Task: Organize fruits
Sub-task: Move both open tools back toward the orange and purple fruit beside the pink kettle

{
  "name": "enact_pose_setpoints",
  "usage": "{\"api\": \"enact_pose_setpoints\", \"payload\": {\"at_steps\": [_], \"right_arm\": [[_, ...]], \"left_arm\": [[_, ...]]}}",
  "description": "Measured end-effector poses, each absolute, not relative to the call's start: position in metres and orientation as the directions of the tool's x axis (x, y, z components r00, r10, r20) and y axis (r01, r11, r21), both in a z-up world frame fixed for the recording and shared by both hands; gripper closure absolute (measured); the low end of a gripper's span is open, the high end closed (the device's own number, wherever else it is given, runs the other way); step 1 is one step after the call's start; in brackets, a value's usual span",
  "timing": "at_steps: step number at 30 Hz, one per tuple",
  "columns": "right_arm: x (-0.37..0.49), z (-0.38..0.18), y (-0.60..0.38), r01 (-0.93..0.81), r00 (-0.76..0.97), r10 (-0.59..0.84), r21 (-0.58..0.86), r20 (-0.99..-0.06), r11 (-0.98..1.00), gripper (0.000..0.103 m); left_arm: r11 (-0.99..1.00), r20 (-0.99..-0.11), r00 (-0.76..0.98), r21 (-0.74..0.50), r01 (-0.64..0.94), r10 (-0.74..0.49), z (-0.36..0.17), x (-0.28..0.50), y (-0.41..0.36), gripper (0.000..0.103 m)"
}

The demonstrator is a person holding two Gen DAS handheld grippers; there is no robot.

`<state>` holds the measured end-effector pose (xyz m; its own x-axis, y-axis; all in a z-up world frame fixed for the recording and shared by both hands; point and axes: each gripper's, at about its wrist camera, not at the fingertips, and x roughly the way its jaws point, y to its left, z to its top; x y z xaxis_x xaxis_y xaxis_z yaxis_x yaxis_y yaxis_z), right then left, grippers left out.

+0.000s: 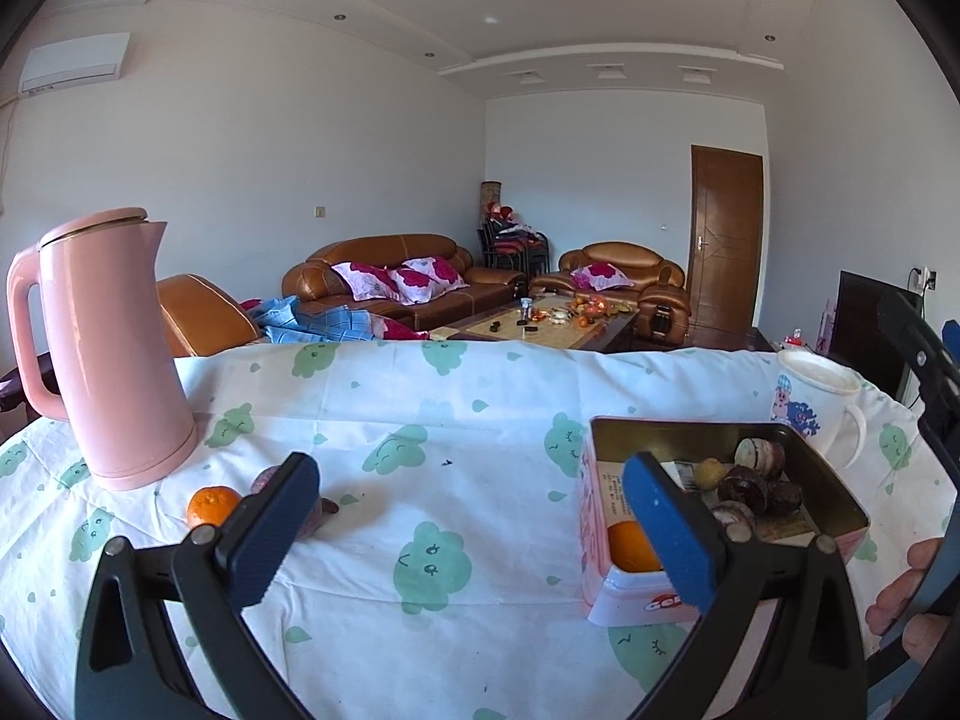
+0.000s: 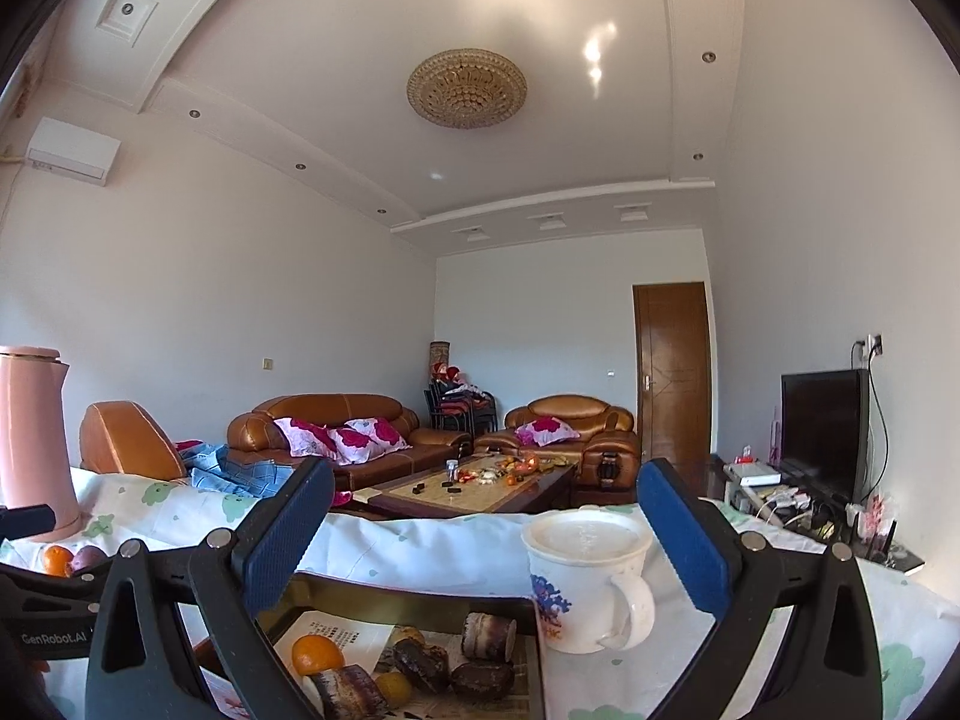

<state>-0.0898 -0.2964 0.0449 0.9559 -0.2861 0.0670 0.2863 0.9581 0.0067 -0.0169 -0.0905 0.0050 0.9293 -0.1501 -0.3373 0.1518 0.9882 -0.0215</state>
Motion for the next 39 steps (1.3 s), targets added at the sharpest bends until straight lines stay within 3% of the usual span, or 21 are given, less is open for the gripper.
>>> {"api": "enact_pose_setpoints", "payload": {"at_steps": [13,16,26,39], "right_arm": [[-0.064,0.035,-0.269,0.235,0.968,-0.217,0.148,-0.129,0.961,0.001],[-0.056,0.031,-0.255,0.218,0.967,-0.190,0.168,-0.169,0.961,0.001],[-0.029,0.028,-0.205,0.148,0.972,-0.120,0.131,-0.203,0.980,0.001],[-0.014,0.024,-0.173,0.092,0.972,-0.055,0.156,-0.227,0.983,0.001]], "left_arm": [[0.983,-0.405,0.896,-0.113,0.148,-0.181,-0.001,-0.011,-0.048,0.000],[0.988,-0.400,0.903,-0.088,0.130,-0.155,-0.001,-0.006,-0.038,0.000],[0.996,-0.338,0.939,0.038,0.076,-0.059,0.003,0.010,-0.005,0.000],[0.998,-0.354,0.933,-0.030,0.052,-0.060,0.002,0.026,0.036,0.000]]}}
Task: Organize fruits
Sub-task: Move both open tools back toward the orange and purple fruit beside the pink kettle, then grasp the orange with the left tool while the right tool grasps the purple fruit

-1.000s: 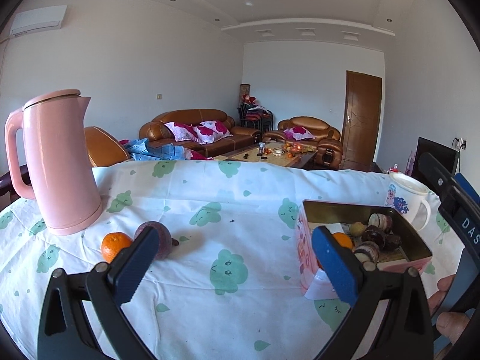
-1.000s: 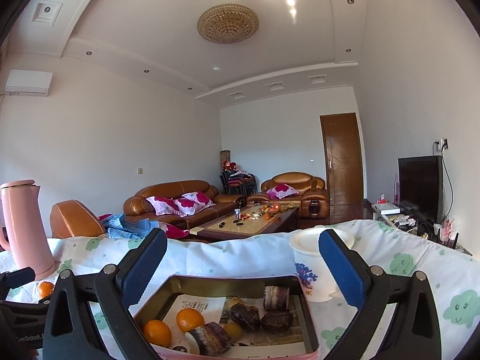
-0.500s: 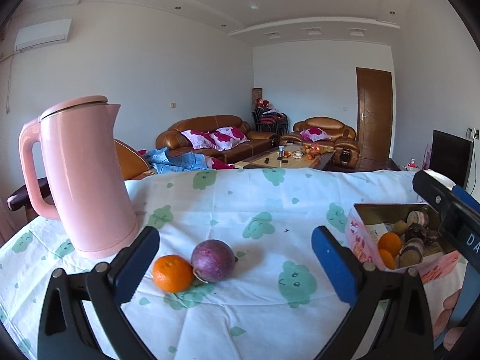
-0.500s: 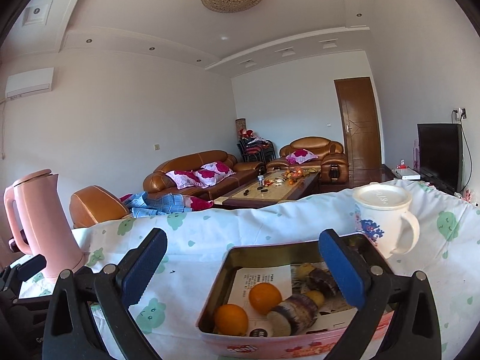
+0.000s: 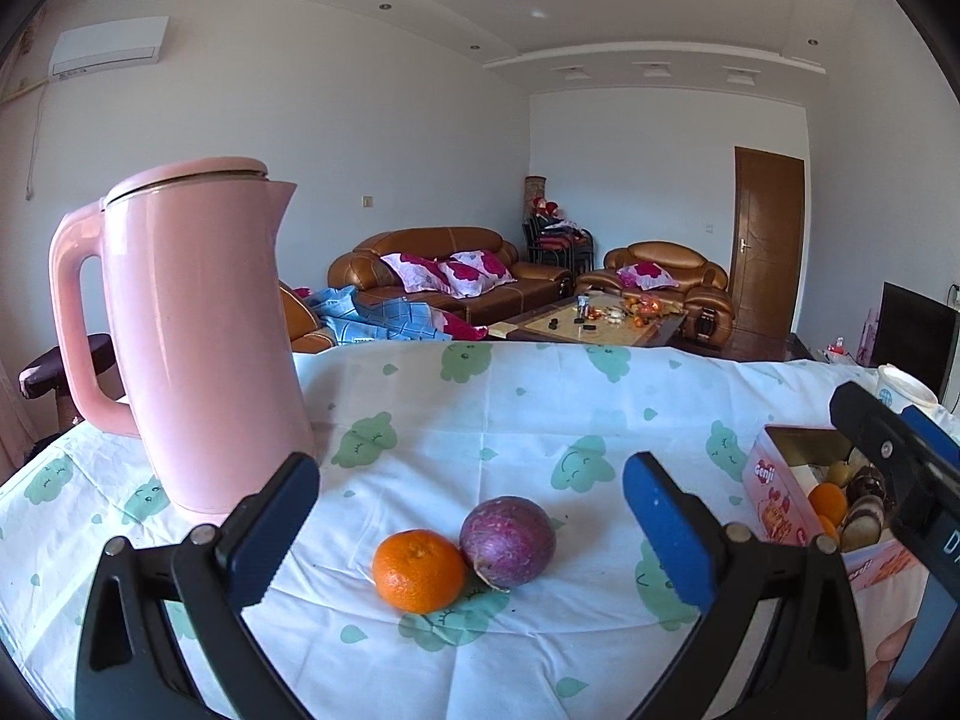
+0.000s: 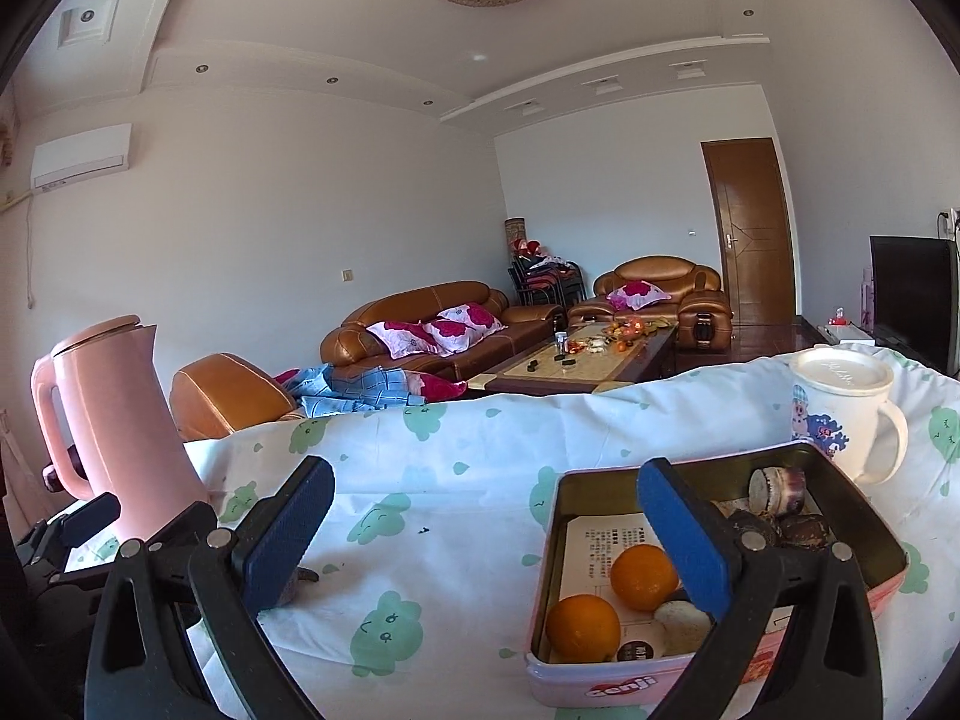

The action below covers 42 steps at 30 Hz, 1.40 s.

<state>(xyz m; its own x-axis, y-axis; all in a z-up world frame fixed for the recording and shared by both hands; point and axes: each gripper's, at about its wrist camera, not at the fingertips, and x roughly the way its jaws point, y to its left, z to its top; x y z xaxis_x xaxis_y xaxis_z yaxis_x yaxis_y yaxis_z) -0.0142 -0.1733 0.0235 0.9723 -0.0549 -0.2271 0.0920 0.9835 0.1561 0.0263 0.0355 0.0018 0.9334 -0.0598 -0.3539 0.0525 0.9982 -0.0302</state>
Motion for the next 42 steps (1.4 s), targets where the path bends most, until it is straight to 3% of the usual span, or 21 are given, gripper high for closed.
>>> {"api": "enact_pose_setpoints", "payload": {"at_steps": [7,16,20,25,28,29,30,35,40,42], "right_arm": [[-0.006,0.022,-0.157,0.078,0.969,-0.041,0.143,-0.243,0.987,0.001],[0.024,0.014,-0.111,-0.026,0.942,0.035,0.032,-0.334,0.999,0.001],[0.051,0.005,-0.082,-0.185,0.877,0.187,0.047,-0.442,0.982,0.001],[0.083,-0.010,-0.056,-0.274,0.772,0.289,0.115,-0.566,0.955,0.001],[0.101,-0.024,-0.048,-0.258,0.714,0.289,0.144,-0.638,0.955,0.012],[0.106,-0.029,-0.046,-0.247,0.694,0.278,0.143,-0.664,0.958,0.022],[0.111,-0.033,-0.044,-0.245,0.672,0.277,0.147,-0.687,0.958,0.026],[0.123,-0.036,-0.044,-0.231,0.650,0.284,0.173,-0.705,0.957,0.027],[0.143,-0.047,-0.063,-0.181,0.582,0.395,0.361,-0.711,0.915,0.027],[0.141,-0.046,-0.060,-0.209,0.577,0.401,0.347,-0.711,0.914,0.027]], "left_arm": [[0.985,-0.465,0.882,-0.173,-0.009,-0.073,-0.009,0.047,0.080,0.000],[0.982,-0.518,0.845,-0.050,-0.182,0.130,-0.018,0.067,0.120,0.000],[0.979,-0.545,0.822,-0.005,-0.203,0.167,-0.020,0.073,0.127,0.000],[0.961,-0.501,0.820,0.136,-0.242,0.277,-0.018,0.073,0.123,0.000],[0.947,-0.499,0.805,0.182,-0.264,0.320,-0.018,0.076,0.122,0.000],[0.943,-0.503,0.798,0.188,-0.273,0.332,-0.018,0.077,0.124,0.000],[0.941,-0.507,0.792,0.188,-0.283,0.339,-0.018,0.078,0.126,0.000],[0.943,-0.529,0.783,0.129,-0.307,0.327,-0.017,0.078,0.139,0.000],[0.947,-0.546,0.777,0.116,-0.301,0.314,-0.019,0.077,0.140,0.000],[0.948,-0.550,0.776,0.108,-0.300,0.308,-0.019,0.077,0.142,0.000]]}}
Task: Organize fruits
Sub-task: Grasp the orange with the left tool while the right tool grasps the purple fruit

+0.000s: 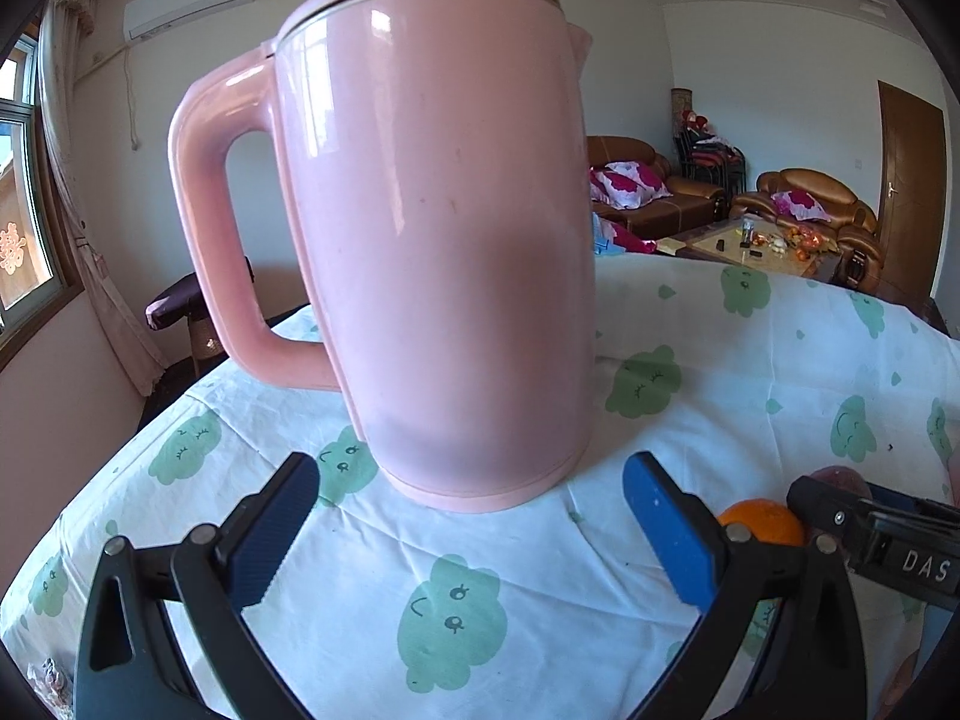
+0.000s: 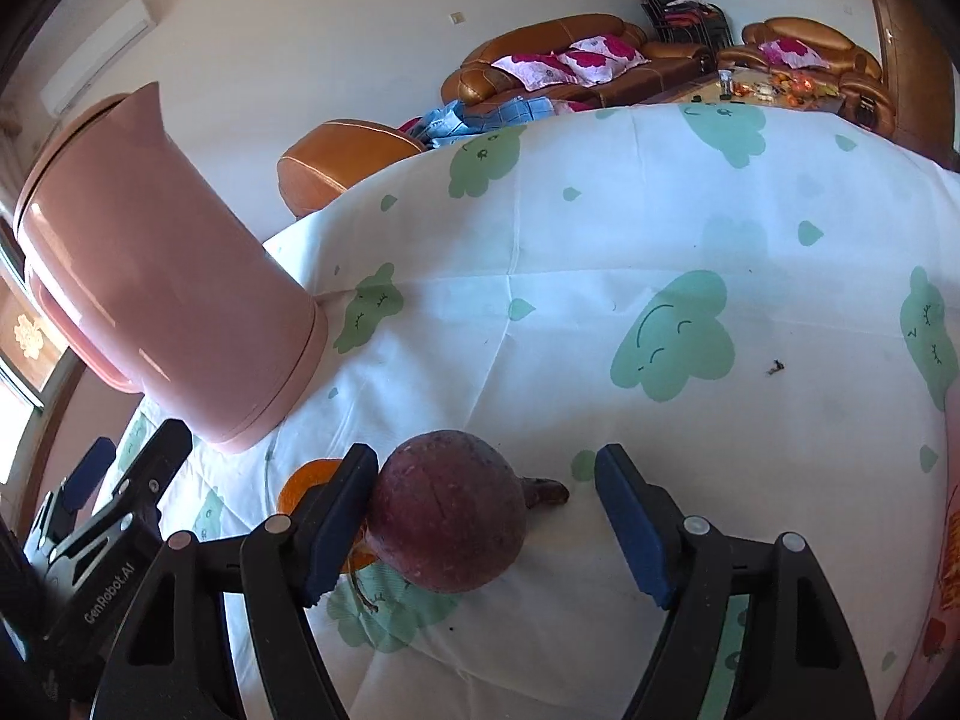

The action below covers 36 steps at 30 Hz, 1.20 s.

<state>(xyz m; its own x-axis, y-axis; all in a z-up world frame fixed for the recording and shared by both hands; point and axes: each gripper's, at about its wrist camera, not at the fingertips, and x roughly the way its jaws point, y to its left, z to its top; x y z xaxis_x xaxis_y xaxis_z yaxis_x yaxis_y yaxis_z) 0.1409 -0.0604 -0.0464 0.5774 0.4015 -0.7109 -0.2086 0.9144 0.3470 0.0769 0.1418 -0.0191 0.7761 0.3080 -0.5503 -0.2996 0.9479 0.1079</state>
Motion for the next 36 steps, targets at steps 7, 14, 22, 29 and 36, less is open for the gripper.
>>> {"api": "enact_pose_setpoints", "payload": {"at_steps": [7,14,22,29,36], "right_arm": [[0.117,-0.042,-0.065,-0.294,0.559,0.429,0.314,-0.709,0.903,0.027],[0.115,-0.041,-0.035,-0.320,0.589,0.285,0.106,-0.757,0.942,0.027],[0.136,-0.042,-0.038,-0.280,0.582,0.277,0.132,-0.764,0.951,0.031],[0.103,-0.029,-0.040,-0.237,0.681,0.202,0.049,-0.703,0.970,0.050],[0.055,-0.013,-0.090,-0.110,0.793,0.177,0.150,-0.583,0.983,0.049]], "left_arm": [[0.953,-0.560,0.780,0.068,-0.294,0.281,-0.018,0.074,0.147,0.000],[0.954,-0.570,0.774,0.066,-0.292,0.277,-0.022,0.077,0.147,0.000],[0.957,-0.577,0.776,0.038,-0.289,0.257,-0.021,0.079,0.150,0.000],[0.985,-0.582,0.802,-0.012,-0.169,0.131,-0.021,0.079,0.138,0.000],[0.993,-0.626,0.772,-0.101,0.055,-0.107,-0.026,0.087,0.102,0.000]]}}
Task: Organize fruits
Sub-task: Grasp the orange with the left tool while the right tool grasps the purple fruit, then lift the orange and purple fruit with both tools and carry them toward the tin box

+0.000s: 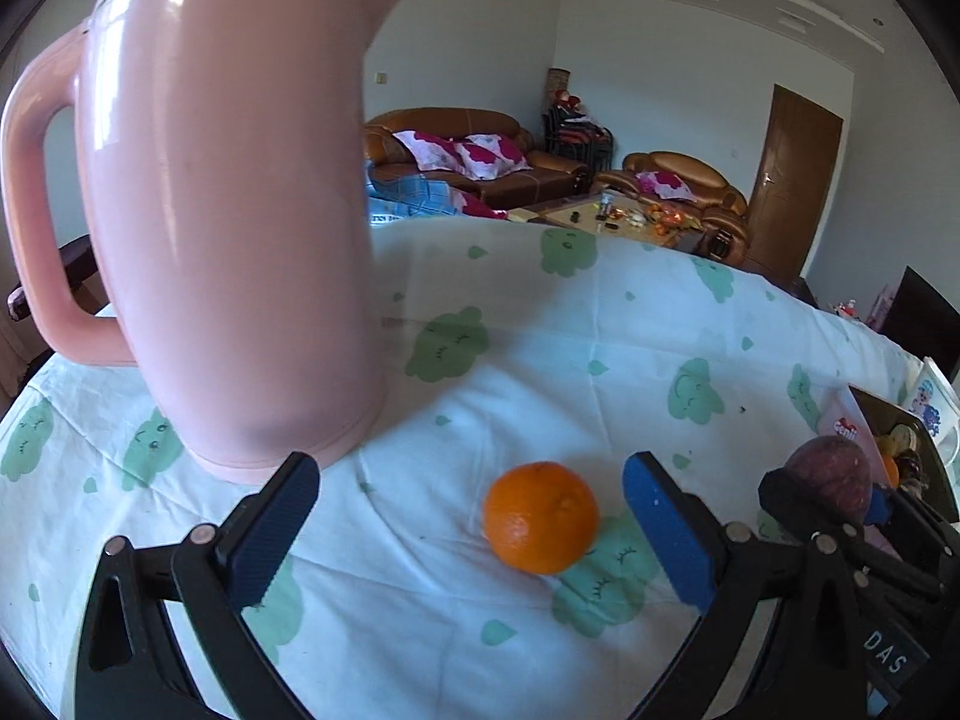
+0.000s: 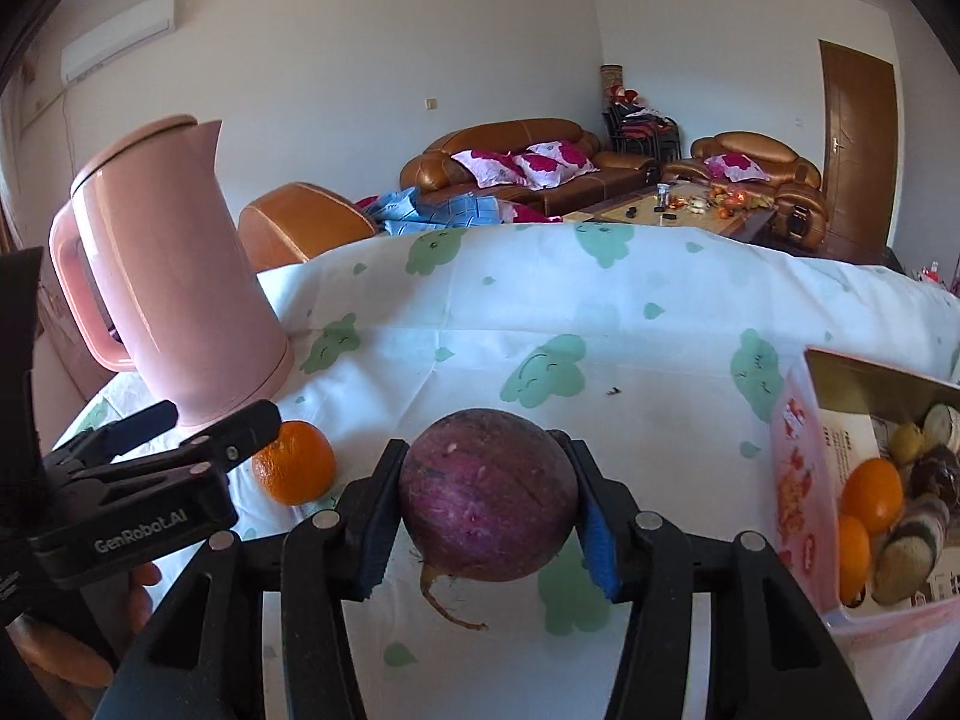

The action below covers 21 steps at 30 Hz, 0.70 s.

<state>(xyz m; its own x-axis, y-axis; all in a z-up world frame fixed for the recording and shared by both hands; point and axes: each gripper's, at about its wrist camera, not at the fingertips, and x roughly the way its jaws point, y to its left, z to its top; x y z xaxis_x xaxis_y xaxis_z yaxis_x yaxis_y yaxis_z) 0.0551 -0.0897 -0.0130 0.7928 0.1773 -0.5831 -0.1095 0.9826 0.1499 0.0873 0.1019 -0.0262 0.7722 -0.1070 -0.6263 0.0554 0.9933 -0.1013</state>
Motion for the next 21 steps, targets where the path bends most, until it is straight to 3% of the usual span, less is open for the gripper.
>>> {"api": "enact_pose_setpoints", "payload": {"at_steps": [2,6,10,12,16,18,21], "right_arm": [[0.049,-0.013,-0.096,-0.099,0.795,0.180,0.168,-0.579,0.981,0.049],[0.046,-0.013,-0.096,-0.093,0.799,0.175,0.169,-0.576,0.981,0.049],[0.047,-0.014,-0.090,-0.105,0.798,0.177,0.157,-0.576,0.982,0.049],[0.048,-0.015,-0.089,-0.109,0.799,0.177,0.150,-0.574,0.983,0.049],[0.050,-0.016,-0.089,-0.110,0.795,0.178,0.150,-0.581,0.983,0.049],[0.049,-0.017,-0.090,-0.106,0.795,0.176,0.153,-0.581,0.983,0.049],[0.044,-0.014,-0.090,-0.101,0.809,0.166,0.146,-0.563,0.984,0.049]], "left_arm": [[0.990,-0.623,0.770,-0.092,0.105,-0.140,-0.029,0.090,0.088,0.000],[0.992,-0.704,0.706,0.018,0.126,-0.077,-0.042,0.105,0.061,0.000],[0.994,-0.763,0.645,0.026,0.101,-0.046,-0.053,0.117,0.062,0.002],[0.997,-0.785,0.617,-0.011,0.072,-0.054,-0.058,0.122,0.071,0.024],[0.997,-0.773,0.629,-0.059,0.052,-0.078,-0.055,0.119,0.080,0.032],[0.996,-0.768,0.634,-0.066,0.067,-0.094,-0.054,0.117,0.079,0.051],[0.993,-0.759,0.640,-0.092,0.077,-0.120,-0.051,0.113,0.082,0.054]]}}
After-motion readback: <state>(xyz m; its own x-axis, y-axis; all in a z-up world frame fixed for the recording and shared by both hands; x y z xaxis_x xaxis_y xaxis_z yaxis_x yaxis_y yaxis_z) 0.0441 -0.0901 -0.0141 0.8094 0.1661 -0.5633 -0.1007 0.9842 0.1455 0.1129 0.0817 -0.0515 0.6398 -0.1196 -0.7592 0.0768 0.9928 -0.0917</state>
